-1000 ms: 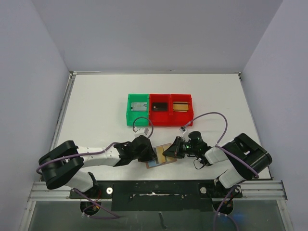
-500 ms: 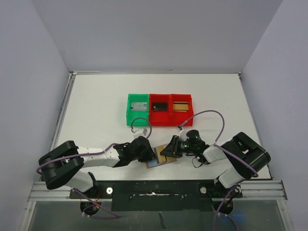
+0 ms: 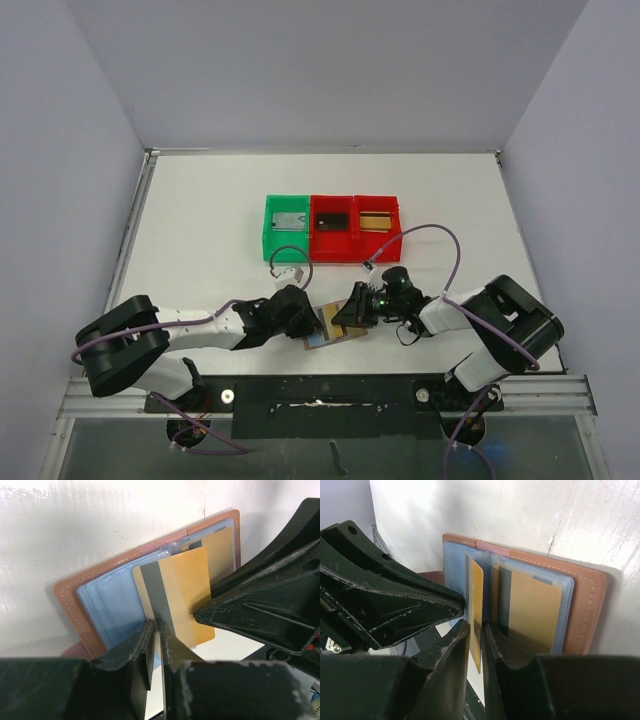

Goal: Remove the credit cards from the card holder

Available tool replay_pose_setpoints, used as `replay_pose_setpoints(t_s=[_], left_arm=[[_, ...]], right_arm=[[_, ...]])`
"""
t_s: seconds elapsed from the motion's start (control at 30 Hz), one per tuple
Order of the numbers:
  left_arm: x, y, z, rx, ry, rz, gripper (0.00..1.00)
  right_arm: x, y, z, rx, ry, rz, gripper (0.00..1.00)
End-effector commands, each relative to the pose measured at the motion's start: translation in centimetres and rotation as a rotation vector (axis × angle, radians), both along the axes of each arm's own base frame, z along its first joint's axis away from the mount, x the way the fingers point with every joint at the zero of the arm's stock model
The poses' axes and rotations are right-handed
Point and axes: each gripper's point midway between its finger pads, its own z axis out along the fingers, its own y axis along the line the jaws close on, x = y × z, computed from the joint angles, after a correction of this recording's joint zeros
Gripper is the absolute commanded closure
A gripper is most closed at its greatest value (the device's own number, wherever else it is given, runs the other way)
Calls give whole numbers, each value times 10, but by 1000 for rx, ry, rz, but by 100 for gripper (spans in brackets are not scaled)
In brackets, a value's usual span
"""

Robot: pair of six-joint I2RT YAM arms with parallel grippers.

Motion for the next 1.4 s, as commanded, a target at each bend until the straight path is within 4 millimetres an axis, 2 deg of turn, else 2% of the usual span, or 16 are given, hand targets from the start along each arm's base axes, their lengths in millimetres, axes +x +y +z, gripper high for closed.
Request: replay_pose_setpoints(t_s=[0.0, 0.13, 0.47, 0.5, 0.57, 0.63, 0.7, 0.93, 1.13, 1.37], left_arm=[[-5, 14, -11, 62, 9, 6, 90], [-5, 10, -11, 58, 11, -2, 90], [-4, 8, -9, 56, 9, -7, 90], [-4, 9, -9, 57, 8, -6, 90], [-4, 10, -8, 60, 7, -4, 90], [-3, 11, -8, 65, 5, 0, 90], [-3, 14, -8, 76, 3, 5, 90], [-3, 26, -3, 93, -17, 31, 90], [4, 31, 12, 100, -58, 53, 88], [14, 13, 54, 2, -140, 40, 80]], right_arm=[[12, 4, 17, 5, -80, 21, 85], [12, 7, 27, 28, -96, 40, 94], [12, 9, 16, 14, -63, 57, 88], [12, 9, 17, 17, -65, 57, 89], [13, 11, 20, 30, -75, 62, 100], [13, 10, 25, 36, -90, 58, 100], [14, 6, 25, 6, -99, 47, 100], [23, -28, 24, -163, -167, -31, 100], [22, -28, 51, -125, -244, -12, 100], [35, -39, 76, -160, -337, -88, 100]])
